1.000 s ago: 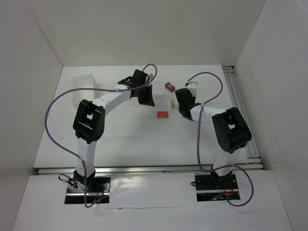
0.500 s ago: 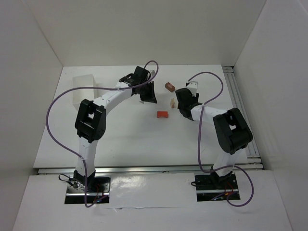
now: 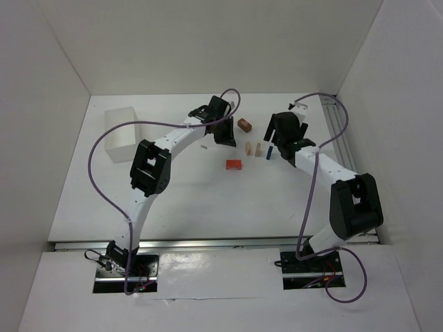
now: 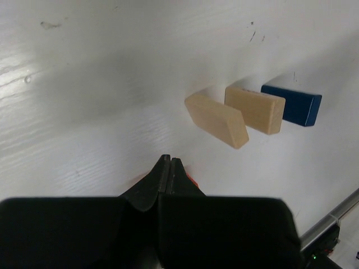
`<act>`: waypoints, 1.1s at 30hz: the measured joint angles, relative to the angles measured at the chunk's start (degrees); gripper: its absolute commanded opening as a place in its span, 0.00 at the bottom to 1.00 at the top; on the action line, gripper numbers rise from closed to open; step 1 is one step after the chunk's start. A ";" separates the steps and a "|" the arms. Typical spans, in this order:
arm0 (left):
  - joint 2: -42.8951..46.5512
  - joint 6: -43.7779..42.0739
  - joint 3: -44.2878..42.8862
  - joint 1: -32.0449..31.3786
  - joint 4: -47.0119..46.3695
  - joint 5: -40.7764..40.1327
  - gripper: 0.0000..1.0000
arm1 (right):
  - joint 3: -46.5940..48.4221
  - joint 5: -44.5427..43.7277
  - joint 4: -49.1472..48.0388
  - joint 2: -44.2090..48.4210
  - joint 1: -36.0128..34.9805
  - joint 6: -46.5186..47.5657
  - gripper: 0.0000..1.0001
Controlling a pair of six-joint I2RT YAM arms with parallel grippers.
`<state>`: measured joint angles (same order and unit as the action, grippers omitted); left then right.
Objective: Build the wood block tower
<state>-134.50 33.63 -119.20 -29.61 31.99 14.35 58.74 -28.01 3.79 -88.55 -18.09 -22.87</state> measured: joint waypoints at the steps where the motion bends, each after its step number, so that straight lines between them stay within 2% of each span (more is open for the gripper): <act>1: -1.16 0.13 -0.81 -0.26 0.07 -0.17 0.00 | 0.44 1.27 0.74 0.09 1.01 -0.59 0.89; 7: -3.67 1.38 -3.32 -1.01 0.26 -1.09 0.00 | 1.27 10.36 5.03 0.02 6.40 -3.34 0.92; 9: -3.91 1.40 -3.43 -1.01 0.24 -1.46 0.00 | 1.27 13.22 5.44 -0.09 7.96 -4.83 0.76; 11: -4.20 1.46 -3.50 -1.01 0.22 -1.92 0.00 | 1.27 15.19 5.68 -0.28 9.35 -6.51 0.55; 12: -4.31 1.60 -3.50 -1.01 0.28 -2.14 0.00 | 1.27 15.74 5.77 -0.46 10.05 -7.39 0.37; 15: -5.07 2.43 -3.76 -1.01 0.26 -2.29 0.00 | 0.74 17.03 5.84 -1.42 12.31 -9.92 0.12; 16: -5.44 2.64 -3.93 -1.01 0.20 -2.32 0.00 | 0.50 17.31 6.01 -1.95 13.11 -10.62 0.09; 22: -7.37 2.91 -4.61 -0.98 0.20 -2.23 0.00 | -1.68 20.79 6.10 -6.75 15.91 -12.52 0.06; 33: -10.12 4.33 -6.58 -0.96 -0.85 -0.15 0.00 | -1.88 27.85 5.16 -13.35 16.00 -12.66 0.04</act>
<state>-144.62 37.95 -125.78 -30.57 31.14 14.20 56.86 -0.16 8.95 -101.91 -2.09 -35.53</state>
